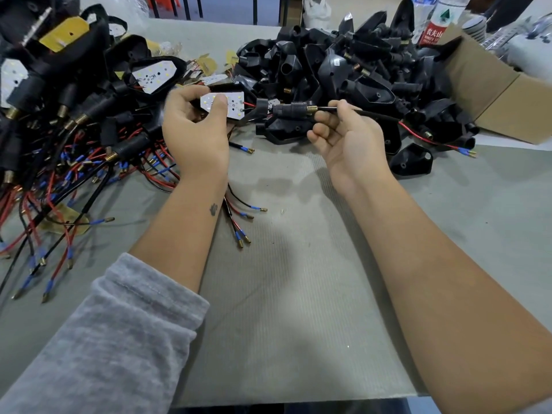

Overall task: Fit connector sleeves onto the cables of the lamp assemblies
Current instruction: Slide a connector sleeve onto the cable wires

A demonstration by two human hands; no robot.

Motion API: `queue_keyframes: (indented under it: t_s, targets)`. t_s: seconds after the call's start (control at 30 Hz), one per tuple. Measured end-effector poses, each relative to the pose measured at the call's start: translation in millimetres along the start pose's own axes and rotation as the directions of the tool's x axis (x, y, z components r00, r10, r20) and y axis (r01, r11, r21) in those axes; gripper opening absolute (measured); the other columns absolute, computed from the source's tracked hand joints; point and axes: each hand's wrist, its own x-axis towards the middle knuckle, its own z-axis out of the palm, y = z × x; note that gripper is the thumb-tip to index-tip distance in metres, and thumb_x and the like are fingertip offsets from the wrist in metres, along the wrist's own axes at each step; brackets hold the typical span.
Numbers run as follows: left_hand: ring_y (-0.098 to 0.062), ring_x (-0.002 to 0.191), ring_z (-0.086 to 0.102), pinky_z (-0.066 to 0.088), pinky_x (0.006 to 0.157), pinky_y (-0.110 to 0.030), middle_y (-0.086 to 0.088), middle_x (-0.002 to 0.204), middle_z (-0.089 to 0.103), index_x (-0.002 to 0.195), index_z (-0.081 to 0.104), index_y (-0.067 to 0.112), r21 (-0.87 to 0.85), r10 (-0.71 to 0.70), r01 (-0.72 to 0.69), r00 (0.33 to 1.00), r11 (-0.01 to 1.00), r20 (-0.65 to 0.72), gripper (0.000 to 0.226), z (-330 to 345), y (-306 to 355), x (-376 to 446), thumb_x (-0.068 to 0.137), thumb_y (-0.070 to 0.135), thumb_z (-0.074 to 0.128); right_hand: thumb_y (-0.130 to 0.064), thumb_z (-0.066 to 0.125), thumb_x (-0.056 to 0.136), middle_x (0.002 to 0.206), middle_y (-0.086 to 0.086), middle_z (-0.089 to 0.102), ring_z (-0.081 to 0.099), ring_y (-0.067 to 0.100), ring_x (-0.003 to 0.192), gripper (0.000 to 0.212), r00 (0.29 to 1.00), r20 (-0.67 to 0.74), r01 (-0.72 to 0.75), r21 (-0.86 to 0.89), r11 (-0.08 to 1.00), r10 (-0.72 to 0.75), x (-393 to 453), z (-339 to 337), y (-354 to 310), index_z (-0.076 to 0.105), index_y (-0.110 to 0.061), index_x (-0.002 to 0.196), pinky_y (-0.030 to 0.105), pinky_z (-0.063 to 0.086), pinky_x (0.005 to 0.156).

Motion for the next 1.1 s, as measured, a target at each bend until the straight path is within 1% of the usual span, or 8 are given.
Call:
queue_keyframes:
  t_s: [0.2, 0.5, 0.6, 0.67, 0.8, 0.9, 1.0, 1.1]
  targets:
    - [-0.021, 0.085, 0.066, 0.059, 0.067, -0.031, -0.014, 0.101, 0.061, 0.111, 0.038, 0.020, -0.231, -0.160, 0.160, 0.987, 0.960, 0.020, 0.047, -0.7, 0.6, -0.3, 0.085, -0.009, 0.064, -0.016, 0.053, 0.101, 0.078, 0.007, 0.060, 0.060, 0.013, 0.065, 0.015, 0.998, -0.052, 0.037, -0.068, 0.997, -0.041, 3.1, -3.1, 4.6, 0.059, -0.004, 0.094, 0.026, 0.057, 0.069]
    - [-0.012, 0.085, 0.072, 0.057, 0.073, -0.023, -0.008, 0.101, 0.071, 0.112, 0.063, 0.005, -0.059, -0.285, 0.320, 0.902, 0.945, 0.324, 0.021, -5.2, 0.3, 7.7, 0.093, -0.001, 0.059, -0.021, 0.050, 0.102, 0.074, 0.006, 0.061, 0.060, 0.013, 0.063, 0.021, 0.997, -0.072, 0.015, 0.003, 1.000, -0.015, 7.8, -8.2, 3.7, 0.059, -0.005, 0.092, 0.026, 0.056, 0.067]
    - [-0.012, 0.084, 0.072, 0.057, 0.072, -0.024, 0.000, 0.094, 0.073, 0.117, 0.063, 0.010, 0.024, -0.304, 0.350, 0.775, 0.936, 0.554, 0.028, -8.0, 7.8, 6.7, 0.091, 0.000, 0.060, -0.023, 0.050, 0.102, 0.068, 0.003, 0.061, 0.059, 0.011, 0.058, 0.023, 0.992, -0.124, 0.011, 0.095, 0.995, 0.001, 11.8, -12.6, -1.3, 0.060, -0.008, 0.088, 0.025, 0.056, 0.064]
    - [-0.013, 0.083, 0.070, 0.057, 0.071, -0.025, 0.002, 0.091, 0.073, 0.123, 0.061, 0.011, 0.096, -0.303, 0.341, 0.630, 0.935, 0.715, 0.038, -8.0, 10.4, 3.0, 0.088, -0.002, 0.061, -0.023, 0.050, 0.102, 0.064, 0.002, 0.060, 0.058, 0.009, 0.053, 0.024, 0.989, -0.149, 0.011, 0.090, 0.996, 0.002, 13.8, -14.0, -2.8, 0.060, -0.008, 0.087, 0.023, 0.055, 0.059]
    - [-0.009, 0.108, 0.066, 0.052, 0.089, -0.019, 0.002, 0.118, 0.071, 0.125, 0.061, 0.018, 0.312, -0.319, 0.078, 0.351, 0.947, 0.880, 0.052, -5.1, 8.1, -8.3, 0.078, 0.000, 0.073, -0.024, 0.048, 0.103, 0.059, -0.002, 0.055, 0.051, 0.007, 0.048, 0.028, 0.994, -0.106, 0.026, -0.055, 0.998, -0.031, 14.3, -10.8, -0.2, 0.061, -0.010, 0.083, 0.022, 0.049, 0.052]
    - [-0.006, 0.109, 0.065, 0.050, 0.090, -0.016, 0.012, 0.115, 0.071, 0.118, 0.060, 0.029, 0.386, -0.359, -0.029, 0.306, 0.922, 0.882, 0.053, -2.8, 11.6, -10.2, 0.076, 0.004, 0.079, -0.026, 0.047, 0.103, 0.056, -0.005, 0.054, 0.049, 0.007, 0.048, 0.030, 0.997, -0.065, 0.022, -0.147, 0.989, -0.032, 13.2, -7.6, 1.8, 0.062, -0.011, 0.082, 0.023, 0.047, 0.051]
    - [-0.022, 0.114, 0.064, 0.046, 0.105, -0.038, -0.003, 0.120, 0.070, 0.131, 0.055, 0.026, 0.440, -0.415, -0.060, 0.241, 0.896, 0.877, 0.068, -2.3, 13.3, -9.5, 0.070, 0.013, 0.082, -0.025, 0.045, 0.104, 0.056, -0.005, 0.053, 0.046, 0.007, 0.048, 0.032, 1.000, -0.017, 0.013, -0.228, 0.974, -0.017, 12.1, -6.3, 2.7, 0.061, -0.012, 0.079, 0.022, 0.046, 0.051]
    - [-0.021, 0.118, 0.062, 0.044, 0.107, -0.047, -0.004, 0.127, 0.066, 0.141, 0.043, 0.023, 0.469, -0.459, -0.023, 0.170, 0.883, 0.872, 0.085, -1.3, 12.9, -11.3, 0.066, 0.012, 0.082, -0.022, 0.045, 0.104, 0.059, -0.002, 0.051, 0.043, 0.009, 0.047, 0.031, 0.998, 0.065, 0.022, -0.351, 0.936, 0.001, 10.0, -3.7, 4.0, 0.058, -0.011, 0.078, 0.022, 0.043, 0.049]
